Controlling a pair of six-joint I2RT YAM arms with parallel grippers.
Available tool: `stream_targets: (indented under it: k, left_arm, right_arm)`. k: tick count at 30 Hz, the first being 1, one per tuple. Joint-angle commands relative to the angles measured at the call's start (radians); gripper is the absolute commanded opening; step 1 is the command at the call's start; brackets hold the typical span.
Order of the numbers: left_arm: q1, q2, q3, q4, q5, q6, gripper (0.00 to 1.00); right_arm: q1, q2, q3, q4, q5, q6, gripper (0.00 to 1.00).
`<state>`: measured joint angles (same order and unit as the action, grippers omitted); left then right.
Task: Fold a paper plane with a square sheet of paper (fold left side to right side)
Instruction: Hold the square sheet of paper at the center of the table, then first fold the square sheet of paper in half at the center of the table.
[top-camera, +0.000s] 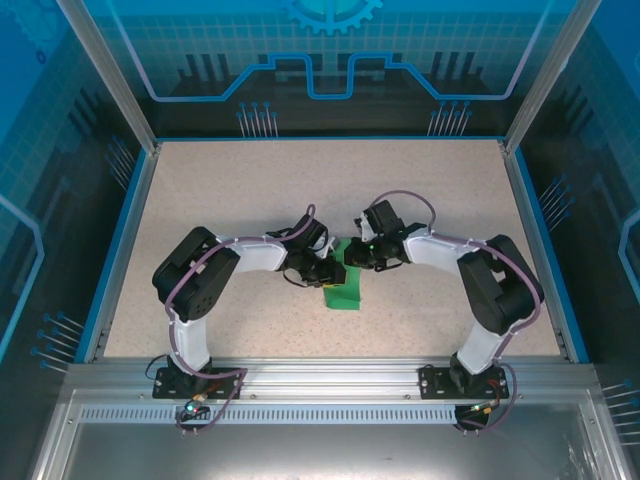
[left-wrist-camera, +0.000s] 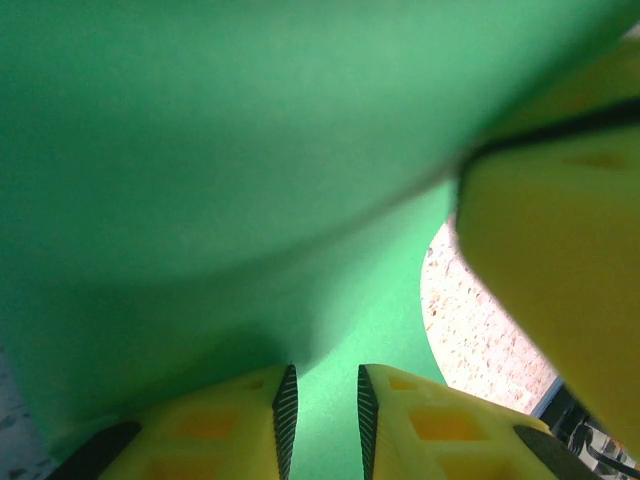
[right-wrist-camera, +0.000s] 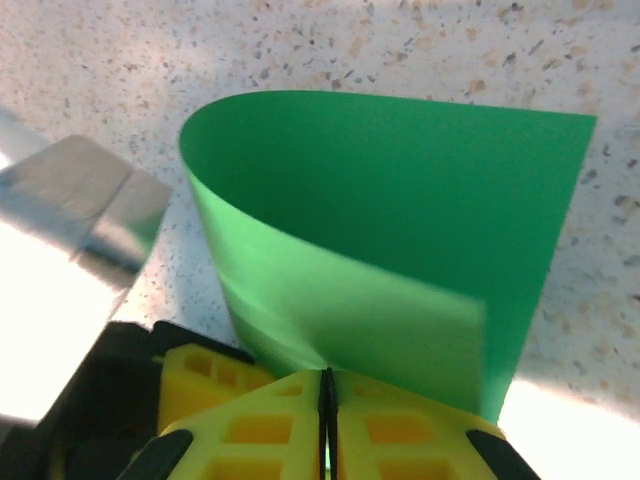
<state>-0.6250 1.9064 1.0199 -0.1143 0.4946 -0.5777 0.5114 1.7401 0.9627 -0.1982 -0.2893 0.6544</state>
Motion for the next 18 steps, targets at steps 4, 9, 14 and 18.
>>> stream_targets:
  k: [4, 9, 14, 18]
  left_arm:
    - [-0.023, -0.002, -0.029, -0.046, -0.036, 0.011, 0.27]
    - [-0.031, -0.043, -0.059, -0.062, -0.03, 0.033, 0.27]
    - [-0.047, -0.102, -0.127, -0.055, -0.009, 0.046, 0.27]
    - [-0.063, -0.145, -0.176, -0.049, 0.003, 0.053, 0.27]
  right_arm:
    - [-0.004, 0.095, 0.067, -0.052, 0.025, 0.001, 0.11]
    - [-0.004, 0.141, 0.082, -0.12, 0.063, 0.013, 0.11]
    - [-0.007, 0.154, 0.083, -0.147, 0.077, 0.022, 0.11]
    - [-0.006, 0.157, 0.081, -0.155, 0.082, 0.025, 0.11]
